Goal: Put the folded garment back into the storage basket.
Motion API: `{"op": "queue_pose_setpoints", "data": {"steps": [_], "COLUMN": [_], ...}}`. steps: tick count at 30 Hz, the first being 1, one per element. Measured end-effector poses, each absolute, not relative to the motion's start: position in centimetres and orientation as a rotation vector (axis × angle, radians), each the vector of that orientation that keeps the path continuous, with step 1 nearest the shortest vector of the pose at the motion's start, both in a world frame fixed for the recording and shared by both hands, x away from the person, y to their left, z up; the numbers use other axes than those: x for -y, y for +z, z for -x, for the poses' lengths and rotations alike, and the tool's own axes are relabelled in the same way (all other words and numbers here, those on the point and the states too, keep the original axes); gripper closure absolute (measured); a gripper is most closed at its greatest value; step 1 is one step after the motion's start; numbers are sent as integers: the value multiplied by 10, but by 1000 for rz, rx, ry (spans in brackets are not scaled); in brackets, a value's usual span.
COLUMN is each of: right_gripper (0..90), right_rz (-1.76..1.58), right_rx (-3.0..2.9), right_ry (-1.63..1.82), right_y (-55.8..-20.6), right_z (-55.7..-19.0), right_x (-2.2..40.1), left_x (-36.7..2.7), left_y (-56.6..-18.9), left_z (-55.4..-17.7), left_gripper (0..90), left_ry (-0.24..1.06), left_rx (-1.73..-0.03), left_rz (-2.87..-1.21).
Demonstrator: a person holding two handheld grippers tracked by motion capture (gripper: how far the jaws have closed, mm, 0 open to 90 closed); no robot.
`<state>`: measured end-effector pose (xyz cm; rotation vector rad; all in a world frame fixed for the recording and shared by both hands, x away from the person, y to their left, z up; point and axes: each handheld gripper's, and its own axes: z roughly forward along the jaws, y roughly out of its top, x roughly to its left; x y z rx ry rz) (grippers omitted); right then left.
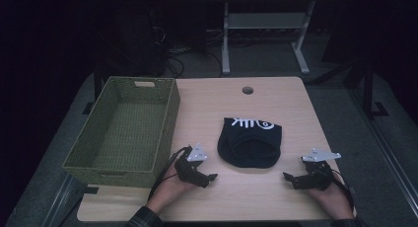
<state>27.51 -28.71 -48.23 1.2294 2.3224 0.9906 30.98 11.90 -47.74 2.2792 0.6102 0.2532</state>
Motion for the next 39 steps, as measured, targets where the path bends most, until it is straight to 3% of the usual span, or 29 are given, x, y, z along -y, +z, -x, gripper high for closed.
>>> {"op": "queue_pose_setpoints", "data": {"steps": [1, 2, 8, 9, 12, 15, 16, 29, 39], "right_gripper": [73, 140, 319, 319, 453, 510, 575, 895, 900], "right_rz": [-1229, -1225, -1222, -1222, -1223, -1227, -1226, -1194, -1190], "right_rx": [-2322, -2336, -2328, -2328, -2318, -2324, -2322, -2340, -2350], "right_ry": [991, 984, 1012, 1012, 1039, 1052, 1063, 1105, 1124], "right_y": [-482, -480, -470, -470, -462, -458, -454, -436, -424], "right_z": [-275, -275, -275, -275, -279, -283, -286, -308, -330], "right_x": [287, 288, 293, 293, 296, 296, 296, 293, 289], "left_x": [-119, -118, -118, -118, -118, -118, -118, -117, -117], "left_y": [-477, -478, -477, -477, -478, -478, -478, -478, -478], "left_z": [-310, -310, -310, -310, -310, -310, -310, -309, -309], "left_gripper": [121, 121, 121, 121, 121, 121, 121, 121, 122], "left_ry": [253, 258, 262, 262, 263, 263, 262, 264, 264], "left_rx": [-610, -618, -631, -631, -630, -631, -632, -641, -641], "left_rz": [-2279, -2275, -2274, -2274, -2274, -2273, -2273, -2267, -2267]}}
